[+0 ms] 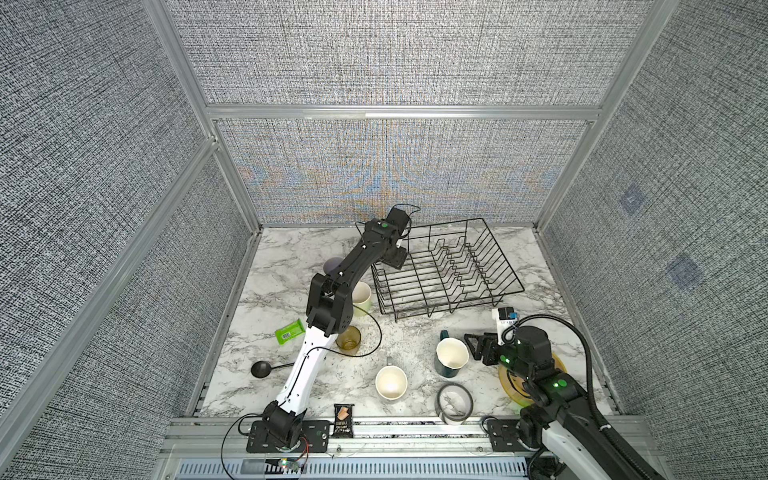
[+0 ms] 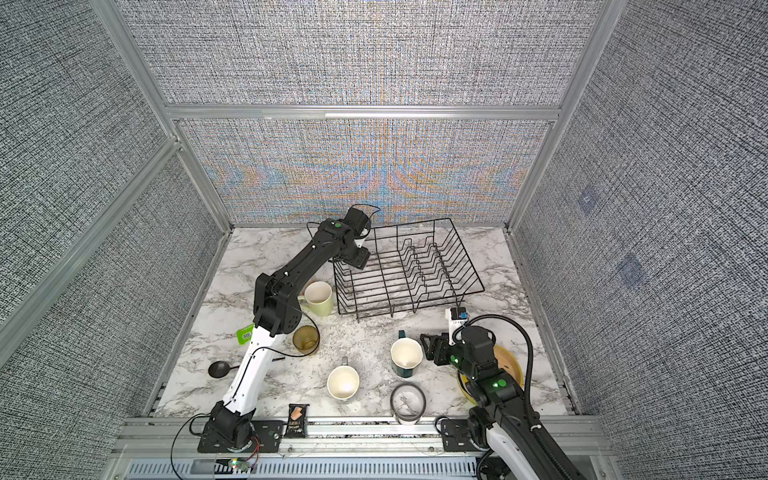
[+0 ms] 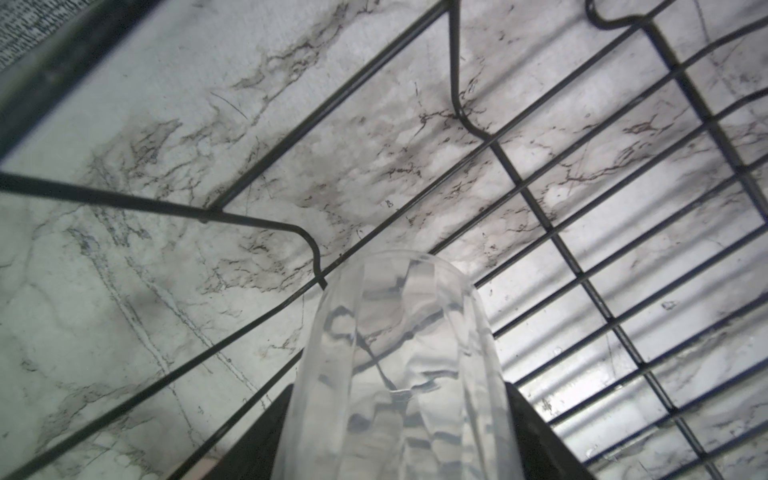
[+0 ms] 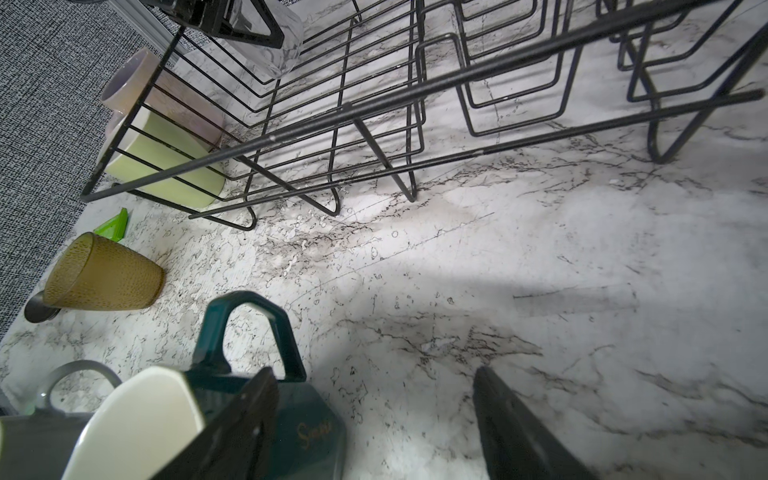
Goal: Load the cups into the dish rack
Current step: 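Lower the clear cup upside down into the rack and open the left gripper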
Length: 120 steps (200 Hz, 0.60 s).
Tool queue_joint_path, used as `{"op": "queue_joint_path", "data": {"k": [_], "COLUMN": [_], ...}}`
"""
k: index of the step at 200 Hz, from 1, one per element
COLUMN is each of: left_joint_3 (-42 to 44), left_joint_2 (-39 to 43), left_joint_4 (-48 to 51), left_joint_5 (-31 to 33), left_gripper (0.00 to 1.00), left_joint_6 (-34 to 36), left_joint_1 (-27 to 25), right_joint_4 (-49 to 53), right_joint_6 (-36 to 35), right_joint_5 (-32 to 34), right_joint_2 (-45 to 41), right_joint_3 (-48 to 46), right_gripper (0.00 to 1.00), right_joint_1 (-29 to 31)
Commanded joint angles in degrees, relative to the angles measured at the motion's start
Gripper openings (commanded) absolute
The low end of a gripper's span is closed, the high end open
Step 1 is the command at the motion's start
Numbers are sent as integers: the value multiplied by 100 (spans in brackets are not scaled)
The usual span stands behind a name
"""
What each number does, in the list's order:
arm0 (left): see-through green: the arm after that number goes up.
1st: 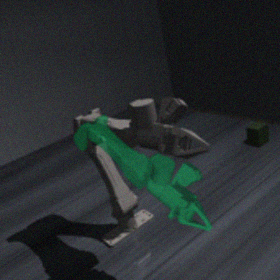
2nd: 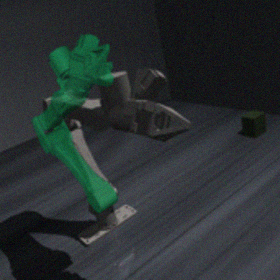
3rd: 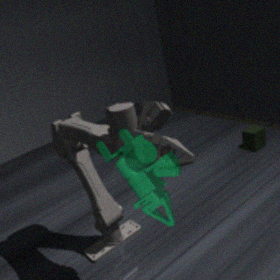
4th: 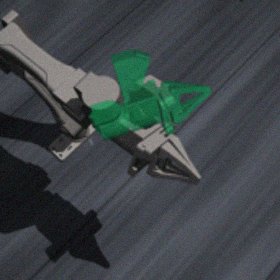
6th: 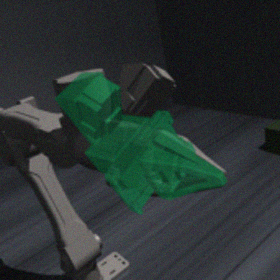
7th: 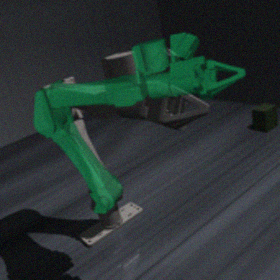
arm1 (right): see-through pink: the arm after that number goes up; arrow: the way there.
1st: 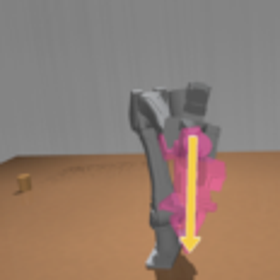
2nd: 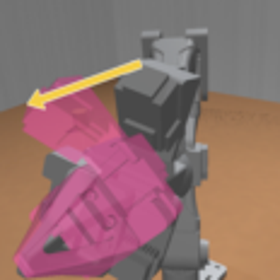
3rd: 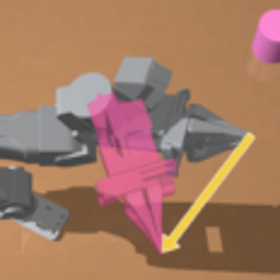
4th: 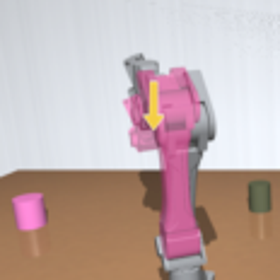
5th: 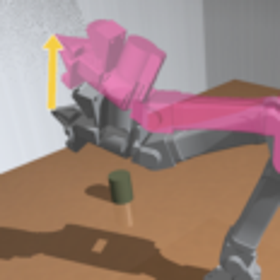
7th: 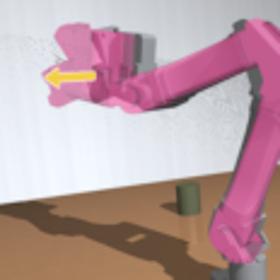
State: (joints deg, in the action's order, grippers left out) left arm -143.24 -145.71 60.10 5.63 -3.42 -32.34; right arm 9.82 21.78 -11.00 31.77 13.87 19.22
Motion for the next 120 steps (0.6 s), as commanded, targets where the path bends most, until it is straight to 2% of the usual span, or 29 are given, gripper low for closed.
{"op": "queue_joint_path", "data": {"k": [1, 25, 120], "left_joint_3": [-1, -1, -5], "left_joint_2": [45, 16, 27], "left_joint_4": [-171, -224, -341], "left_joint_5": [34, 23, 79], "left_gripper": [74, 78, 78], "left_joint_6": [61, 93, 98], "left_joint_1": [6, 17, 39], "right_joint_4": [-113, -112, -112], "right_joint_6": [-7, -7, -7], "right_joint_5": [11, 19, 28], "right_joint_2": [14, 14, 31], "right_joint_3": [7, 2, 3], "right_gripper": [75, 75, 75], "right_joint_1": [2, 3, 11]}}
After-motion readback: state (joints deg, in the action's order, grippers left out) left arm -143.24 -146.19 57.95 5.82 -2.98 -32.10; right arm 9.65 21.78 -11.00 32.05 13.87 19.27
